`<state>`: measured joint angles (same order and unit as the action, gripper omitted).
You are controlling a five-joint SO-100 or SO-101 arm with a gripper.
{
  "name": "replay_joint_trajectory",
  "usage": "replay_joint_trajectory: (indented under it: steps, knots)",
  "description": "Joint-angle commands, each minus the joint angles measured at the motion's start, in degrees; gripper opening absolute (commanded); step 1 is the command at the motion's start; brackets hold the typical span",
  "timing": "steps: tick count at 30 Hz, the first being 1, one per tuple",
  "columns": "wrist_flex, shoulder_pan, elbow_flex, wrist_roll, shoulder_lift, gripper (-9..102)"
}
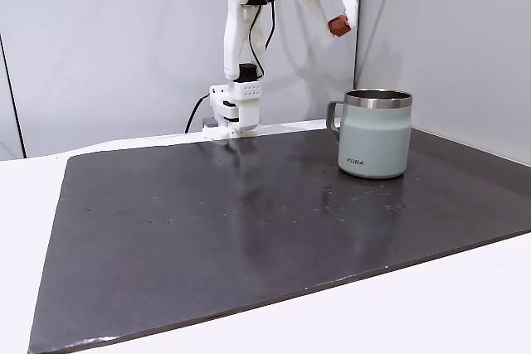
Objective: Grasp a cube and put it in the cup.
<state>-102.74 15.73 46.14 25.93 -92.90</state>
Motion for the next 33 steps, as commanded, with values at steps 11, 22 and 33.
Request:
replay_joint_trajectory:
  steps: [11,22,33]
  knots:
    - [-0.4,3.3,-1.4,-7.5,9.6,2]
    - [-0.4,6.1,-9.8,-10.5,20.2,2]
    - [-0.5,9.8,-11.4,-12.2,20.9,2]
